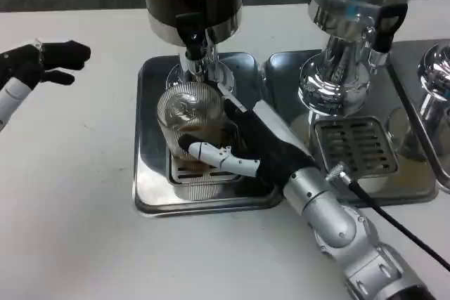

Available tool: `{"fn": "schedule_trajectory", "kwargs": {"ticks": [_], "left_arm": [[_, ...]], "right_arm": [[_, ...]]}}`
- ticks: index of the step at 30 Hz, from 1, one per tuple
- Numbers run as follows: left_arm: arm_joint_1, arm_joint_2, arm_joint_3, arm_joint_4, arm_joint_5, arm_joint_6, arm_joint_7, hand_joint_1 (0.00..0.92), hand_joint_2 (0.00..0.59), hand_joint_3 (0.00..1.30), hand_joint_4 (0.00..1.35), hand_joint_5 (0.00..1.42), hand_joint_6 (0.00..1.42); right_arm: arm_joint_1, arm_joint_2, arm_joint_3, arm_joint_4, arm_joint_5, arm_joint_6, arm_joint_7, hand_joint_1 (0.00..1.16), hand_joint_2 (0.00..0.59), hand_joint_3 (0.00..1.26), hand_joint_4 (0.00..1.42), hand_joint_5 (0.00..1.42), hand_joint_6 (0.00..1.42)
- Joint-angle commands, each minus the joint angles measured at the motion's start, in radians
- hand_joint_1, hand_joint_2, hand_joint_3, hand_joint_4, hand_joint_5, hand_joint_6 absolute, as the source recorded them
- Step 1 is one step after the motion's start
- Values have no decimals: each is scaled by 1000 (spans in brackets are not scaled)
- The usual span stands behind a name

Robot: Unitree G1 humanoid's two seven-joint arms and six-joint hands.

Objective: Grasp the cup under the faucet to collect the drink, then remove the cup.

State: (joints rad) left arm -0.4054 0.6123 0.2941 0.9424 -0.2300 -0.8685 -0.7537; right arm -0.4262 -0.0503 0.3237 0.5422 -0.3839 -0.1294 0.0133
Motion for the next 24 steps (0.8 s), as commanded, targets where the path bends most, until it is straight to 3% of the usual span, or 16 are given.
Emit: {"fn": "schedule_trajectory", "kwargs": {"ticks": [1, 12, 24], "left_arm": [[9, 18, 2, 10, 6, 9, 14, 0, 151, 419, 326, 299, 385], [14, 22, 2, 10, 9, 6, 22, 0, 129, 440, 351, 316, 406], [15, 29, -1, 15, 14, 5, 30, 0, 136, 453, 366, 329, 427]], "right_arm": [[2, 7, 6, -16, -17, -8, -33, 398, 196, 0, 0, 0, 0], [19, 31, 23, -30, -50, -8, -103, 461, 198, 0, 0, 43, 57], [5, 35, 40, -11, -61, -6, -93, 475, 201, 0, 0, 48, 74]]}}
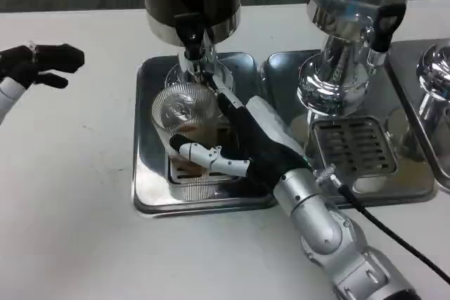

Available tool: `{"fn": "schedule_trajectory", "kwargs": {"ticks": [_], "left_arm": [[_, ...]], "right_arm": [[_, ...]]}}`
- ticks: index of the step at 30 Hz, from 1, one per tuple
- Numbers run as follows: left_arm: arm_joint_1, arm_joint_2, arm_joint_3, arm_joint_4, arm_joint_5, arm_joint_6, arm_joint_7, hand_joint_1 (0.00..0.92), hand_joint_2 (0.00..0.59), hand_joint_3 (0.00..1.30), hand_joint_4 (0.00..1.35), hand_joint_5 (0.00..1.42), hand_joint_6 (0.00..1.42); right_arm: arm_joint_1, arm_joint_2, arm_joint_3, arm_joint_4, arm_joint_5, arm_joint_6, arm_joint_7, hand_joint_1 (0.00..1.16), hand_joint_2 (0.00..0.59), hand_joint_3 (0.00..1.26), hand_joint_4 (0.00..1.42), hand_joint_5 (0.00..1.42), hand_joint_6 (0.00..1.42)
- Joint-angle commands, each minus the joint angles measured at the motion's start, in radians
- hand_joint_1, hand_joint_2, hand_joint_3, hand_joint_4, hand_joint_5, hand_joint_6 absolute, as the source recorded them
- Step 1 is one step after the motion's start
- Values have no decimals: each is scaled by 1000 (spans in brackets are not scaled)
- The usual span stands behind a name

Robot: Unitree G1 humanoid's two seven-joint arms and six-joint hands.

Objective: Grasp the cup under the faucet to collect the drink, then remove the cup.

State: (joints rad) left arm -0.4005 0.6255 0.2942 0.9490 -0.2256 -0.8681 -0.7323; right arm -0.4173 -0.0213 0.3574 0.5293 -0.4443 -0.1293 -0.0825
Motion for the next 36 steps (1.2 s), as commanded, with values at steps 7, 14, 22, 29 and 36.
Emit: {"fn": "schedule_trajectory", "kwargs": {"ticks": [7, 14, 22, 29, 36], "left_arm": [[10, 18, -4, 15, 16, 2, 11, 0, 143, 462, 379, 333, 430], [10, 18, -7, 17, 20, 4, 12, 0, 143, 464, 381, 334, 430], [14, 19, -4, 21, 23, 5, 15, 0, 146, 477, 392, 348, 449], [18, 22, -4, 19, 23, 6, 19, 0, 147, 484, 396, 350, 467], [21, 24, -4, 17, 27, 3, 22, 0, 151, 489, 396, 350, 471]], "right_arm": [[-9, 6, 11, 16, 2, -2, 15, 482, 201, 0, 0, 0, 65], [-5, 9, 14, 10, -5, 9, 6, 539, 200, 0, 0, 24, 94], [5, 21, 16, -2, -20, 24, -20, 550, 199, 0, 0, 142, 211], [16, 42, 20, -8, -32, 39, -60, 550, 199, 42, 62, 251, 307], [28, 57, 29, -23, -51, 54, -102, 550, 199, 149, 200, 337, 434]]}}
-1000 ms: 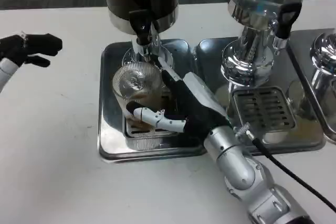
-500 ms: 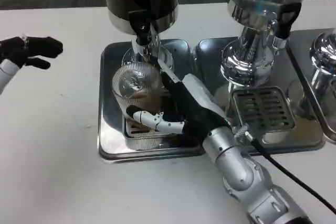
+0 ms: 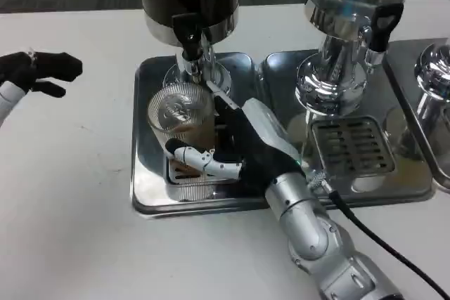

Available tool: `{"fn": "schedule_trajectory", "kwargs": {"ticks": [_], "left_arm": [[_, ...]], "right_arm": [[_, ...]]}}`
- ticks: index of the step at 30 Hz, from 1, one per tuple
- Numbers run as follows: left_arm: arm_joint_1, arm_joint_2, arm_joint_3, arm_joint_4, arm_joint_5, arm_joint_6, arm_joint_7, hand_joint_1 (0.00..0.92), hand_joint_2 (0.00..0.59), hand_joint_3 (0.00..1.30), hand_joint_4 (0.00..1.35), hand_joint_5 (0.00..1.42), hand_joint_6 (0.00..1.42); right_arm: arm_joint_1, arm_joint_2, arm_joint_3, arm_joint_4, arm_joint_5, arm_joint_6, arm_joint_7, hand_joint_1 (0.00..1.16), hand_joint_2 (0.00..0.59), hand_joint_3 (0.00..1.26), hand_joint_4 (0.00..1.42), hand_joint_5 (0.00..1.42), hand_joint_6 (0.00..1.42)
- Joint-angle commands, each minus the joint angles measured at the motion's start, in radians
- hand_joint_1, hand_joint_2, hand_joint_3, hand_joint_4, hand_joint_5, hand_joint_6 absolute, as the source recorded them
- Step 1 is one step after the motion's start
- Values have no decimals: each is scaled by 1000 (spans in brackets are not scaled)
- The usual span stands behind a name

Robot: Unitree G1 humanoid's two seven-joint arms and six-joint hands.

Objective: Grasp the cup under the faucet to collect the drink, then remove the cup.

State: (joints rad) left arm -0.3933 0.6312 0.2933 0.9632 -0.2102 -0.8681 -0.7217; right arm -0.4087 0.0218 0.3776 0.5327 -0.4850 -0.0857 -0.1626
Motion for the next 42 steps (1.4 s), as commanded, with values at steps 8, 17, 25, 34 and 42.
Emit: {"fn": "schedule_trajectory", "kwargs": {"ticks": [8, 17, 25, 34, 42], "left_arm": [[13, 19, -2, 5, 18, -2, 17, 0, 152, 490, 401, 350, 473], [11, 17, -5, 6, 21, 1, 10, 0, 150, 488, 405, 350, 475], [11, 13, -9, 6, 22, 3, 5, 0, 150, 480, 405, 350, 476], [7, 11, -13, 10, 23, 7, 3, 0, 150, 478, 405, 350, 476], [-2, 1, -31, 13, 25, 6, 0, 0, 150, 477, 402, 355, 480]], "right_arm": [[57, 25, 16, -58, -47, 0, -111, 550, 207, 279, 328, 389, 500], [76, 35, 19, -57, -53, -14, -185, 539, 218, 355, 436, 472, 580], [94, 38, 17, -56, -60, -31, -243, 561, 213, 422, 534, 565, 676], [106, 34, 15, -56, -61, -49, -279, 562, 213, 453, 574, 618, 742], [123, 26, -2, -80, -60, -51, -308, 569, 218, 466, 593, 647, 773]]}}
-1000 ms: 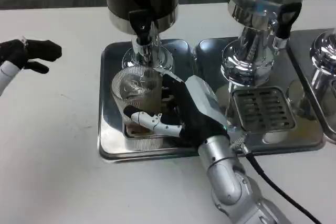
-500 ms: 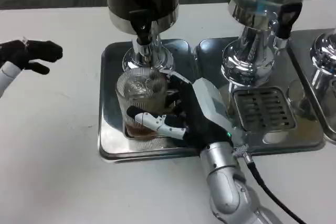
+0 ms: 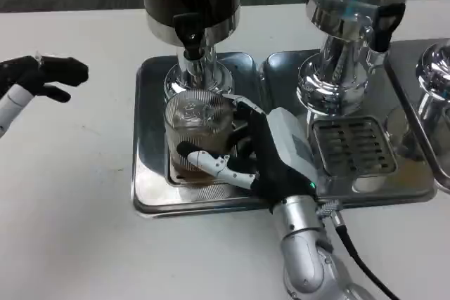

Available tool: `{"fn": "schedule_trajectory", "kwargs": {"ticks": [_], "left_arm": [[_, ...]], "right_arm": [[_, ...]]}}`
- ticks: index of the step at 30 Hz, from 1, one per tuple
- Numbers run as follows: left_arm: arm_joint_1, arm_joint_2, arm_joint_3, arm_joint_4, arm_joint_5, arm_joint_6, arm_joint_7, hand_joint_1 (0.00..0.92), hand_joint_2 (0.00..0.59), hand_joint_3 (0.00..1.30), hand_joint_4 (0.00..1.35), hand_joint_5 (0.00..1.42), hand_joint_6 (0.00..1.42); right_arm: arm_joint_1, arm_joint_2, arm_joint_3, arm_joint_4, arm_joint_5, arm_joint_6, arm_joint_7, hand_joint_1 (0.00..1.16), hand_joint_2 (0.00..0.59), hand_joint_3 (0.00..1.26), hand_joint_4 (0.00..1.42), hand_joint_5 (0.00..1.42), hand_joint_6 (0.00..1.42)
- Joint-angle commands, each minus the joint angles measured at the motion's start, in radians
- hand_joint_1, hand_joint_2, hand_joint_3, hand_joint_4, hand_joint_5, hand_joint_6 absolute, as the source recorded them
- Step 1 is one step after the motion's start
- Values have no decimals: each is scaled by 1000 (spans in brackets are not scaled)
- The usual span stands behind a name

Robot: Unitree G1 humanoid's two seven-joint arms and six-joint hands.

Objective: Grasp the cup under the faucet to collect the drink, then remove the cup.

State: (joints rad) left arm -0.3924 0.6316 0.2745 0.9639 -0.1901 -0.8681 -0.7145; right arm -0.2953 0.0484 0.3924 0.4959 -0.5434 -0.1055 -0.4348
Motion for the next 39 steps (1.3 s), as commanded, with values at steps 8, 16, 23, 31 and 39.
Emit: {"fn": "schedule_trajectory", "kwargs": {"ticks": [8, 16, 23, 31, 39], "left_arm": [[-9, 0, -24, 23, 4, 5, -6, 0, 150, 471, 397, 359, 484], [-11, -3, -24, 27, 3, 6, -4, 0, 150, 465, 396, 360, 485], [-12, -5, -26, 28, 4, 4, -7, 0, 150, 464, 396, 360, 485], [-12, -18, -36, 25, 5, 2, -15, 0, 150, 464, 396, 360, 493], [-13, -25, -41, 27, 6, 2, -18, 0, 150, 463, 396, 360, 497]], "right_arm": [[35, -8, -38, -87, -1, -28, -43, 573, 219, 471, 599, 654, 790], [46, -14, -47, -110, 2, -23, -34, 574, 226, 484, 610, 665, 815], [53, -17, -52, -119, 0, -24, -38, 580, 231, 493, 610, 674, 821], [81, -28, -77, -166, 4, -21, -35, 591, 243, 500, 619, 683, 838], [112, -37, -99, -222, 4, -14, -32, 606, 252, 514, 635, 699, 850]]}}
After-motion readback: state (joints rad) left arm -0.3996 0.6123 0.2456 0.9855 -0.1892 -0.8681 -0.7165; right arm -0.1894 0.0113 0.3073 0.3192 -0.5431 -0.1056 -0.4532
